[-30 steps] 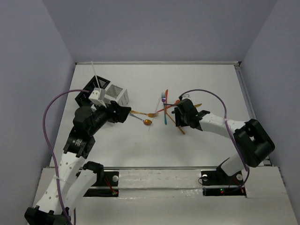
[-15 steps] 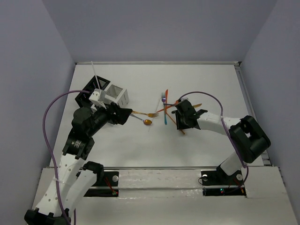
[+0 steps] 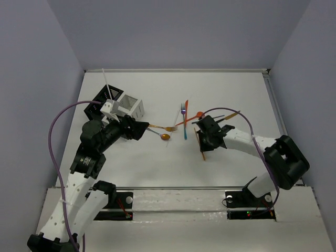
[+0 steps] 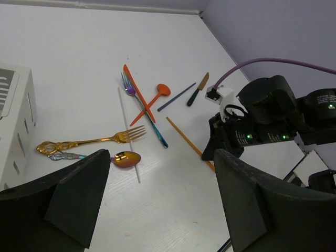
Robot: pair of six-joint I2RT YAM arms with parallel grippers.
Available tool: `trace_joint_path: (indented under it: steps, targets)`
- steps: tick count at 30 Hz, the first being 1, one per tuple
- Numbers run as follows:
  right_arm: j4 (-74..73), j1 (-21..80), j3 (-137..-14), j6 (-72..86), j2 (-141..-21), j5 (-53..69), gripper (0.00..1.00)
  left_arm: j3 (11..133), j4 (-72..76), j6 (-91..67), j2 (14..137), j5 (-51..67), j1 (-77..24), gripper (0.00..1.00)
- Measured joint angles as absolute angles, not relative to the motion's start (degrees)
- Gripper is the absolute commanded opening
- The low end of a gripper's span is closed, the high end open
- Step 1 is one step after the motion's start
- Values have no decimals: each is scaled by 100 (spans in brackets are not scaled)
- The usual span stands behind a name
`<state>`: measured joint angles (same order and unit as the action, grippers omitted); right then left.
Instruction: Sort the eating utensils into containers
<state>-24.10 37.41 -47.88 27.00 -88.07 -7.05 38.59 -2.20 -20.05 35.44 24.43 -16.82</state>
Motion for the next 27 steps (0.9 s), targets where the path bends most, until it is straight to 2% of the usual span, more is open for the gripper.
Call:
trace_joint_path:
  steps: [7,13,18,27]
  targets:
    - [-2676,3798,-4488,2630,-7360,360,7,3802,1,-2167,3741,2611,-1682,83]
    - [-2259,3798,-4477,2652,-6307,1262,7,3675,307,-2504,4300,3057,-1682,79]
    - [-1369,3935,-4534,2751,-6425,1612,7,3570,624,-2821,4713,3422,-1682,78]
    - [235,4792,-5089,2880,-7408,1717,7,3557,961,-3074,5039,3634,-1682,76]
